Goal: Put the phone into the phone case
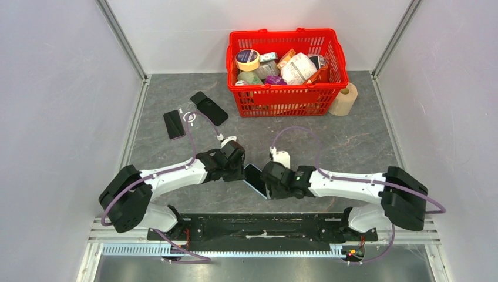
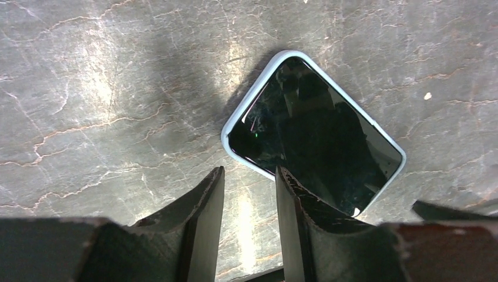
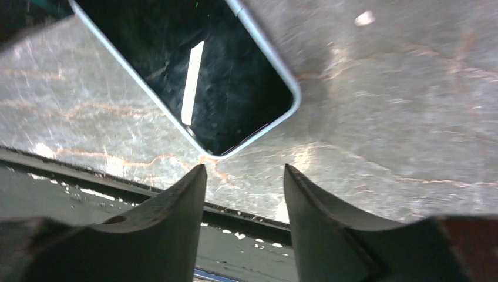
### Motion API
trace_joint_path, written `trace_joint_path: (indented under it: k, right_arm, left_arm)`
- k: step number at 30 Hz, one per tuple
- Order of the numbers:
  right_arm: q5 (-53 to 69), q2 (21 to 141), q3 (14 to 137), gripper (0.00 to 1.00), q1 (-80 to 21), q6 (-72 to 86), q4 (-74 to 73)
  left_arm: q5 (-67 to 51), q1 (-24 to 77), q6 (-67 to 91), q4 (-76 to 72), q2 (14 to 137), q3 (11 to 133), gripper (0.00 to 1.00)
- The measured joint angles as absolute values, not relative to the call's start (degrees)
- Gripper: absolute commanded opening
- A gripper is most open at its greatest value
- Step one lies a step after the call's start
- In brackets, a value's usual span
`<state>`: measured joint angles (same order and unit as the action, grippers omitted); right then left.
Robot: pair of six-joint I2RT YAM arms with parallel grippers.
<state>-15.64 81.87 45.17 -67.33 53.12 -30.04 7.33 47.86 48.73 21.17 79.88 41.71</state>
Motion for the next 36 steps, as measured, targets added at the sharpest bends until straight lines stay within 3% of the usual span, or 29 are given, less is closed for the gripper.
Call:
trace_joint_path:
  k: [5,13,18,36]
  right_arm:
    - [-16.23,78.46,45.3,0.69,-60.03,49.78,-31.68]
    - [-12.88,82.7,46.06,0.96,-53.58,42.52,-26.96]
    - [-9.02,84.09,47.44,0.97,-53.67,36.32,-22.61]
    - [-1.56,99.55,62.46,0.97,-55.44,16.19,-23.22]
  left_arm:
    - [5.91,47.79,50.87,18.98,77.38,39.68,0.52]
    - [4.56,47.68,55.2,15.9,75.96,35.62,0.77]
    - [7.44,46.06,57.89,17.67,70.46,33.93,0.86]
    - [8.29,31.62,58.81,24.36,57.36,30.72,0.89]
